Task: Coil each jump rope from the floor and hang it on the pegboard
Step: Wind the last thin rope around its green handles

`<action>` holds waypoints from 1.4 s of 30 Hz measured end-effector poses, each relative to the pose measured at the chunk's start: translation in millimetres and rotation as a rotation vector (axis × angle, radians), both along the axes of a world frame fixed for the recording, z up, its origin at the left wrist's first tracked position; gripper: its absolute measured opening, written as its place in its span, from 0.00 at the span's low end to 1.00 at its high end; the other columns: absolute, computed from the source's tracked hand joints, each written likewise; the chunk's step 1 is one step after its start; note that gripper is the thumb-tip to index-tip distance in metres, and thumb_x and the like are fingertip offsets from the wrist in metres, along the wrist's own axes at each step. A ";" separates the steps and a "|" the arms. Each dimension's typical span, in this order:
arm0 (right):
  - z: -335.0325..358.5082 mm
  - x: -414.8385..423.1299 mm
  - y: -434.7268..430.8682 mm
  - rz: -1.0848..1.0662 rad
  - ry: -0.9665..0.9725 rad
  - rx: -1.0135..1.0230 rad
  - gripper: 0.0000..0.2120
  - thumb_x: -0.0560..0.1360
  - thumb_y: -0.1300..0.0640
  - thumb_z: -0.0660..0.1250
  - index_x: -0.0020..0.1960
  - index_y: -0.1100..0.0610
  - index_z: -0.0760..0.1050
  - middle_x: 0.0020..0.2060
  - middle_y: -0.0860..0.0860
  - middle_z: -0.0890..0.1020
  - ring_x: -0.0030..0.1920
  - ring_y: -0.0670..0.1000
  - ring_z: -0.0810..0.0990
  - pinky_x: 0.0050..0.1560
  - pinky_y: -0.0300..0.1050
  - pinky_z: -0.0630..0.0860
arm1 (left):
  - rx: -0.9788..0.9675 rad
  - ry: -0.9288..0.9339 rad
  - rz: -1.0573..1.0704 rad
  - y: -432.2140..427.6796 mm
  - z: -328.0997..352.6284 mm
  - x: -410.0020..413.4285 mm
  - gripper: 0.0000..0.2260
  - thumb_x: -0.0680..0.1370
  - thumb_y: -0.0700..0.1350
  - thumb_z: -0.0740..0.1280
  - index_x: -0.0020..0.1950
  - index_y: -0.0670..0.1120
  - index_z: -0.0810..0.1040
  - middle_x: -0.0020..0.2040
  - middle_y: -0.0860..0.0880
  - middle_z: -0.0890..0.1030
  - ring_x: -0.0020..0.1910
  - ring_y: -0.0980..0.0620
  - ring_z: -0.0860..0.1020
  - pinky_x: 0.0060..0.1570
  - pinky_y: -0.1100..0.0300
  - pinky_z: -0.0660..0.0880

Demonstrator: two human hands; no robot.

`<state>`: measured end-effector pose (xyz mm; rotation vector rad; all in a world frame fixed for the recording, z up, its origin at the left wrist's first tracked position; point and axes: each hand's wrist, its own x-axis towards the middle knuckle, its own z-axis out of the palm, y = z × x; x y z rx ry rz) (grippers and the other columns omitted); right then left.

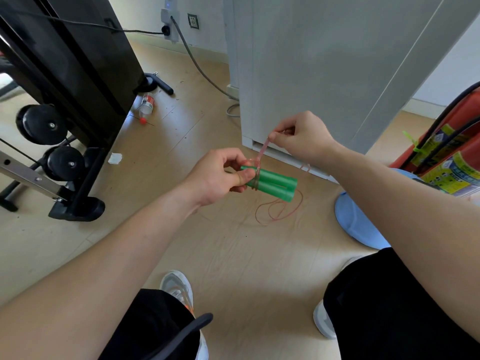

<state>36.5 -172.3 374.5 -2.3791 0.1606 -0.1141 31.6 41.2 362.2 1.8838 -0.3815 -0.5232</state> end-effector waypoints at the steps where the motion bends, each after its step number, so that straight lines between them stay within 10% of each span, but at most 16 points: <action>1: -2.2 -0.5 -2.2 0.012 0.020 0.043 0.06 0.76 0.53 0.71 0.40 0.51 0.82 0.22 0.41 0.74 0.26 0.39 0.71 0.30 0.31 0.64 | -0.033 0.040 0.010 2.5 1.7 0.3 0.07 0.77 0.36 0.70 0.41 0.44 0.76 0.41 0.47 0.79 0.34 0.51 0.80 0.41 0.60 0.81; 8: -13.7 -15.9 6.6 0.133 0.242 0.303 0.16 0.79 0.62 0.65 0.34 0.52 0.81 0.22 0.44 0.73 0.22 0.44 0.67 0.25 0.38 0.64 | -0.398 0.287 0.218 13.1 17.1 3.5 0.01 0.78 0.36 0.66 0.48 0.39 0.76 0.43 0.44 0.79 0.32 0.56 0.80 0.35 0.67 0.79; 11: -22.7 -23.6 24.7 0.209 0.293 0.330 0.15 0.82 0.51 0.63 0.39 0.53 0.80 0.26 0.46 0.72 0.26 0.47 0.68 0.27 0.41 0.67 | -0.470 0.285 0.338 11.4 16.0 6.1 0.01 0.78 0.36 0.67 0.48 0.39 0.77 0.48 0.43 0.81 0.34 0.55 0.80 0.36 0.67 0.80; 21: -18.7 -49.4 70.1 0.319 0.230 0.036 0.13 0.80 0.53 0.59 0.43 0.51 0.81 0.28 0.45 0.76 0.27 0.44 0.75 0.33 0.41 0.73 | -0.242 0.083 0.580 7.5 -8.9 13.1 0.05 0.75 0.36 0.73 0.50 0.39 0.81 0.44 0.42 0.83 0.33 0.54 0.82 0.38 0.63 0.81; 29: -3.9 -49.4 69.0 0.329 0.262 0.080 0.13 0.80 0.51 0.61 0.45 0.54 0.81 0.27 0.48 0.75 0.26 0.46 0.75 0.29 0.40 0.72 | 0.152 -0.295 0.460 10.8 -16.3 14.6 0.07 0.74 0.43 0.76 0.41 0.53 0.80 0.34 0.52 0.82 0.33 0.52 0.82 0.40 0.57 0.81; 35: 12.8 -37.1 39.2 0.280 0.099 -0.056 0.17 0.78 0.47 0.64 0.39 0.58 0.81 0.26 0.50 0.68 0.26 0.47 0.64 0.26 0.40 0.59 | 0.143 -0.298 0.291 5.1 -17.0 9.5 0.04 0.74 0.42 0.76 0.44 0.51 0.85 0.33 0.52 0.83 0.31 0.54 0.80 0.39 0.57 0.80; 42: 15.3 -29.5 17.5 0.273 0.021 -0.052 0.09 0.77 0.50 0.69 0.38 0.48 0.79 0.26 0.42 0.75 0.30 0.38 0.73 0.31 0.30 0.66 | 0.081 -0.262 0.122 -3.2 -8.6 0.9 0.11 0.75 0.41 0.74 0.43 0.59 0.83 0.34 0.53 0.83 0.33 0.55 0.79 0.42 0.59 0.79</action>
